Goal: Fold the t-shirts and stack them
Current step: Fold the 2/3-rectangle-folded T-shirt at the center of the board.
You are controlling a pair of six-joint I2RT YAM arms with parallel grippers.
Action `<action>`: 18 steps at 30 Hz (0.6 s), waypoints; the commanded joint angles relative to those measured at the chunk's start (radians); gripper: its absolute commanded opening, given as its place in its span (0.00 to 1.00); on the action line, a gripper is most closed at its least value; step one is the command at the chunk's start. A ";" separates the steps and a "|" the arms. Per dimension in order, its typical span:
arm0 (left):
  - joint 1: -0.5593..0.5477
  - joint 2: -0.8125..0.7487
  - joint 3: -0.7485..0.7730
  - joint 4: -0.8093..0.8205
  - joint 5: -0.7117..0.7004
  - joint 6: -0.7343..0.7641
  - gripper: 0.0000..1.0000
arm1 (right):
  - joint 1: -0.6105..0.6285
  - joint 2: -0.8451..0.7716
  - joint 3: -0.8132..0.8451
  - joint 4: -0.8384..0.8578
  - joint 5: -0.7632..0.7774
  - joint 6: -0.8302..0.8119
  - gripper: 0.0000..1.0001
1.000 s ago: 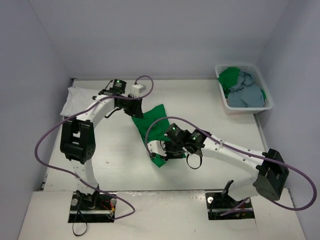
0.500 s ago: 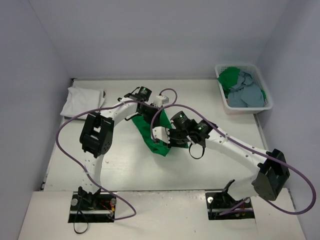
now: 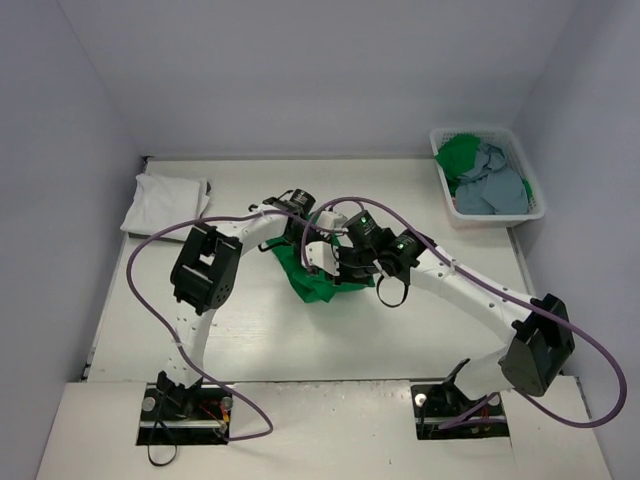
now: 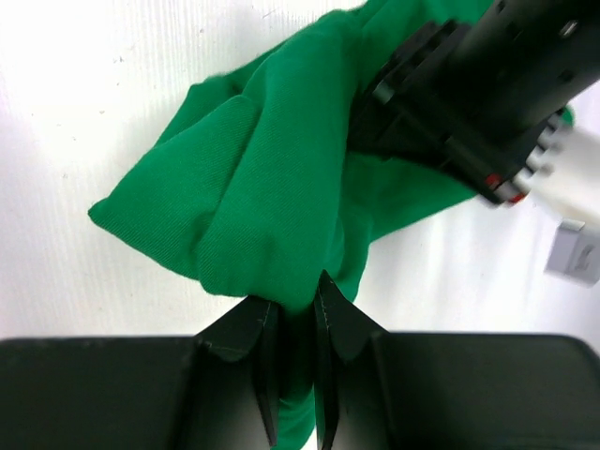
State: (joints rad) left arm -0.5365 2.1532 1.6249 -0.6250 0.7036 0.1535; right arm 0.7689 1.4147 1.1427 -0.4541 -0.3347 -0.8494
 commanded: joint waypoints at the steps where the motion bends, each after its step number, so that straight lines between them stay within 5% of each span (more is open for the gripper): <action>1: -0.045 -0.027 0.027 -0.021 0.045 0.015 0.00 | -0.020 0.015 0.064 0.017 -0.030 -0.027 0.00; 12: -0.148 -0.064 0.003 -0.008 0.042 0.006 0.00 | -0.037 0.096 0.088 0.020 -0.058 -0.050 0.00; 18: -0.123 -0.098 0.078 -0.024 -0.117 0.001 0.01 | -0.037 0.107 0.086 0.020 -0.050 -0.059 0.00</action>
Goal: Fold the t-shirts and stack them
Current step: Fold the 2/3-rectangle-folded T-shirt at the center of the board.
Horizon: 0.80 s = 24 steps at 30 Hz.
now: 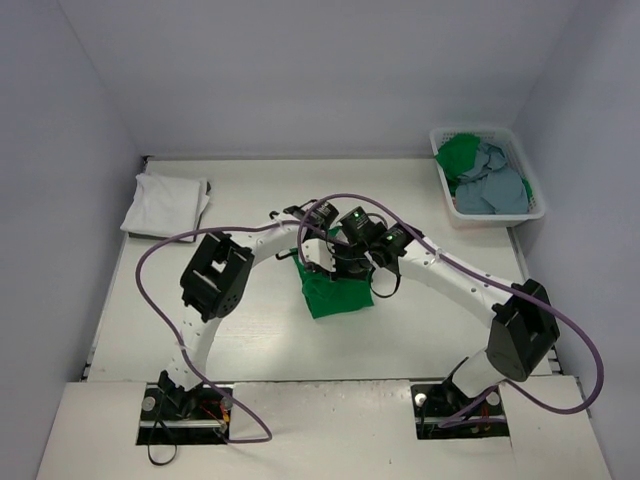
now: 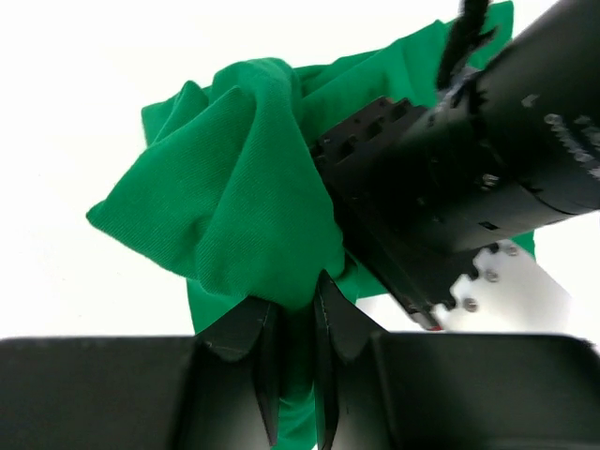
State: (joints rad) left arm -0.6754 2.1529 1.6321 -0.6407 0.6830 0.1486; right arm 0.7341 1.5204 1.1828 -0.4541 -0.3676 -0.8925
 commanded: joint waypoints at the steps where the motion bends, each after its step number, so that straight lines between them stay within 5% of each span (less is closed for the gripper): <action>1: 0.023 -0.114 0.090 -0.008 -0.118 0.008 0.01 | -0.002 0.007 0.047 0.020 -0.017 -0.016 0.00; 14: 0.227 -0.194 0.252 -0.013 -0.275 -0.001 0.02 | -0.005 0.066 0.077 0.022 0.001 -0.036 0.00; 24: 0.324 -0.240 0.114 0.032 -0.221 0.017 0.02 | -0.064 0.158 0.198 0.040 -0.037 -0.034 0.00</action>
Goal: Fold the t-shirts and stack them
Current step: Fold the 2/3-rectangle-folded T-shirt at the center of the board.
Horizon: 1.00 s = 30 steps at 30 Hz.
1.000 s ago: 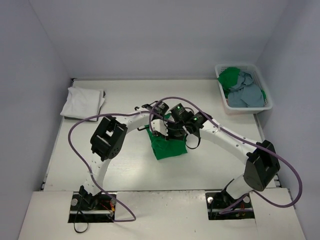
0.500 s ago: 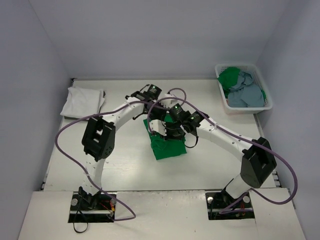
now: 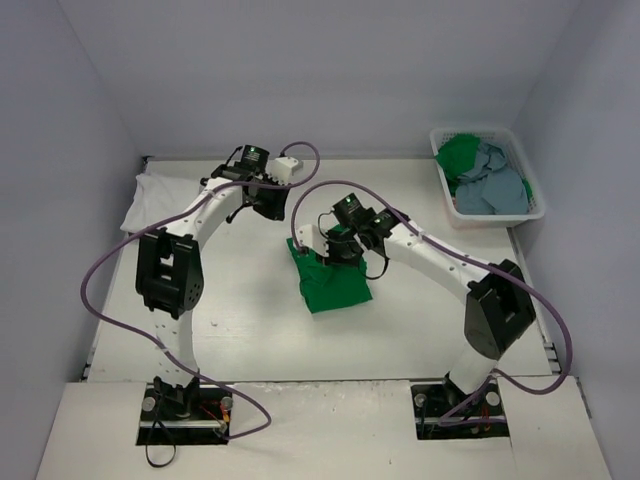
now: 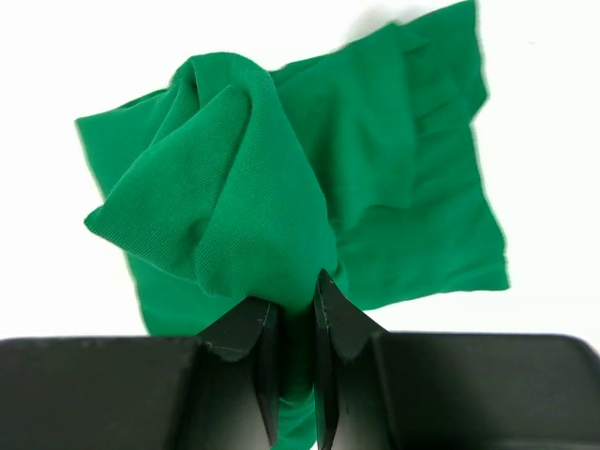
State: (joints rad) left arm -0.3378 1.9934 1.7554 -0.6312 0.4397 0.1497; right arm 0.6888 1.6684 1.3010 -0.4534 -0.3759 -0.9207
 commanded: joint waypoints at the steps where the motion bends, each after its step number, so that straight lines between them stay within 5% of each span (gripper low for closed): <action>1: -0.010 -0.088 -0.025 0.028 0.024 0.014 0.02 | -0.021 0.033 0.092 0.041 -0.032 -0.004 0.00; 22: 0.013 -0.119 -0.062 0.033 0.083 -0.010 0.02 | -0.162 0.430 0.448 0.051 -0.110 -0.001 0.00; 30: 0.013 -0.116 -0.070 0.031 0.114 -0.019 0.02 | -0.190 0.472 0.483 0.209 -0.044 0.103 0.36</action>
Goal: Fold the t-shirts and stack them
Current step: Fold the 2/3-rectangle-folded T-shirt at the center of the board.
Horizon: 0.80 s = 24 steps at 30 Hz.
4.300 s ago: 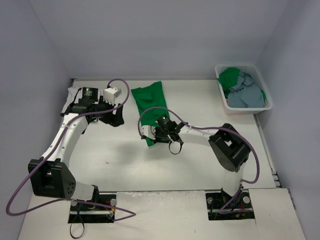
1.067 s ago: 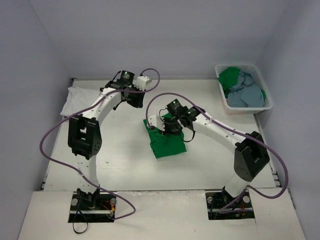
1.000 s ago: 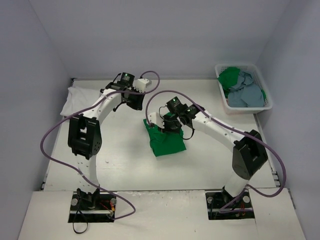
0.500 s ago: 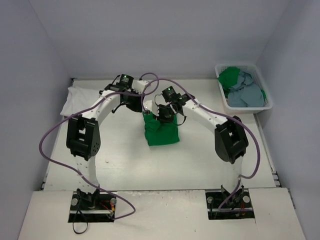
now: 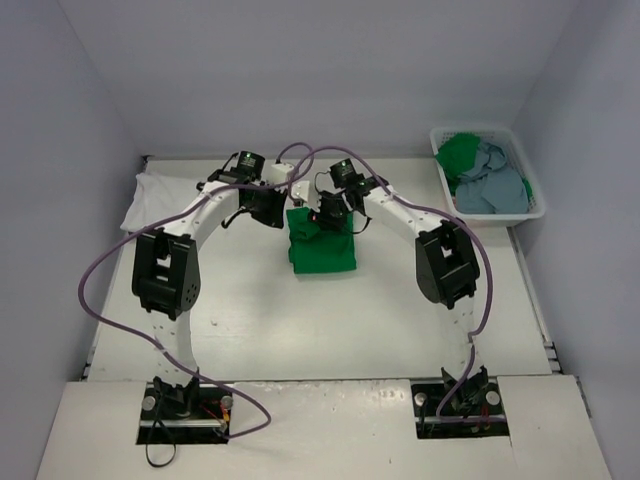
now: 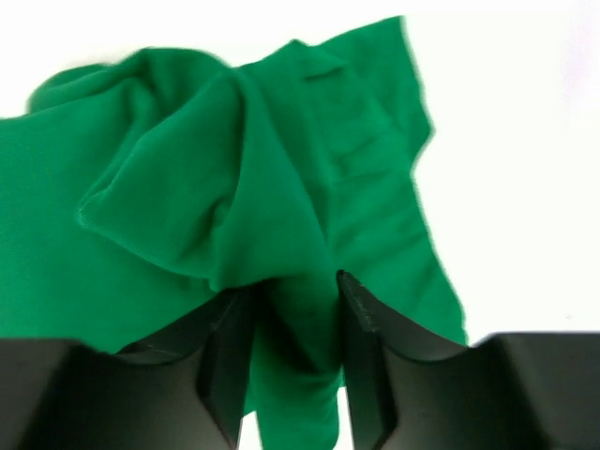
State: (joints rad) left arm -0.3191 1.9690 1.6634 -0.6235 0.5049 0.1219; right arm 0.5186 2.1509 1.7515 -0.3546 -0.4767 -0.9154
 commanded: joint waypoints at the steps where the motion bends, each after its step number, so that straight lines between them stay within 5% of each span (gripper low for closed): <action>1: -0.006 -0.090 0.022 0.024 0.050 0.009 0.02 | -0.020 -0.017 0.016 0.133 0.075 0.110 0.38; 11: -0.008 -0.087 0.019 0.021 0.067 0.001 0.02 | -0.020 -0.060 -0.113 0.468 0.265 0.242 0.43; 24: -0.008 -0.094 0.021 0.018 0.083 -0.001 0.02 | -0.017 0.070 -0.102 0.641 0.386 0.309 0.31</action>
State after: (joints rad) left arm -0.3138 1.9594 1.6588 -0.6189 0.5446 0.0990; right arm 0.5045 2.2044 1.6287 0.2146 -0.1444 -0.6407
